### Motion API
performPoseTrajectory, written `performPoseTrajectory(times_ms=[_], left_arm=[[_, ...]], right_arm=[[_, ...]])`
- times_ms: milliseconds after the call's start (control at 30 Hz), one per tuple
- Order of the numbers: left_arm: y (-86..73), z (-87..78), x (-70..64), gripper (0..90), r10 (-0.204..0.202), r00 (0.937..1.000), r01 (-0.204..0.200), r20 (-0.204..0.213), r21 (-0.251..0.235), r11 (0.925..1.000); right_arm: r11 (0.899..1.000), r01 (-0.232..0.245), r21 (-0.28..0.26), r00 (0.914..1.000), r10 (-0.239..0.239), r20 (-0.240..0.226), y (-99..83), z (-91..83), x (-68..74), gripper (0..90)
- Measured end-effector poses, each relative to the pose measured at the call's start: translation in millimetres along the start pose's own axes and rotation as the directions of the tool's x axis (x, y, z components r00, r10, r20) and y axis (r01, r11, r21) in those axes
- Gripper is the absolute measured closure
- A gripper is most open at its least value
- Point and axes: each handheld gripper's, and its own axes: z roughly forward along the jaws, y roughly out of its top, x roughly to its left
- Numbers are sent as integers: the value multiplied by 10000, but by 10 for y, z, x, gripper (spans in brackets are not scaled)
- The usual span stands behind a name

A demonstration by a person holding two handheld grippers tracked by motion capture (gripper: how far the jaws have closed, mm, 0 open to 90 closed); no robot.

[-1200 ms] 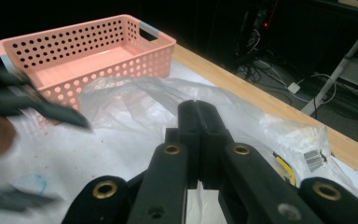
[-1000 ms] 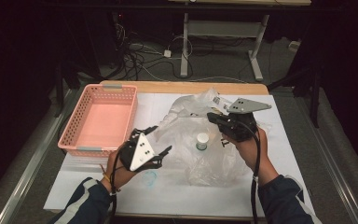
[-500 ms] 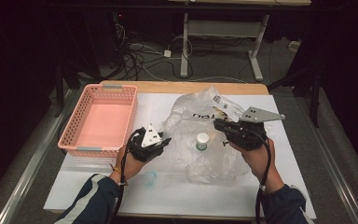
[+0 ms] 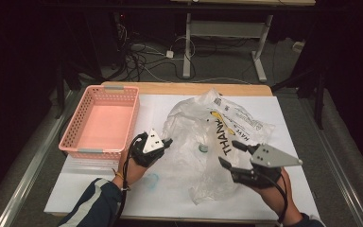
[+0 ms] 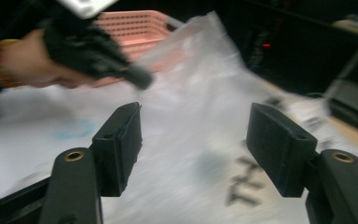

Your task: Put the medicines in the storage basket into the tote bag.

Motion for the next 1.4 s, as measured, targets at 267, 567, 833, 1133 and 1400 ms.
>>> performPoseTrajectory(times_ms=[267, 567, 833, 1133, 1400], left_arm=[[-9, 32, -14, 859, 145, 9999, -145, -30, 101, 9998], [-19, 32, 2, 859, 93, 10000, -93, -9, 91, 9999], [-29, 21, 8, 859, 131, 9999, -130, -72, 100, 9999], [-40, 16, 11, 859, 169, 9999, -169, -32, 83, 9998], [-29, -27, 15, 860, 311, 9994, -312, -139, -37, 9995]], right_arm=[[9951, 492, 855, 9899, -372, -1368, -413, 46, 358, 214], [9637, 1463, 2235, 9734, -1000, -2062, -612, 334, 478, 161], [9078, 2782, 3140, 9581, -2390, -1579, -752, 488, 523, 223], [9153, 2096, 3439, 9777, -2016, -592, -755, 483, 361, 819], [9376, 1937, 2887, 9807, -1925, -329, -658, 383, 325, 891]])
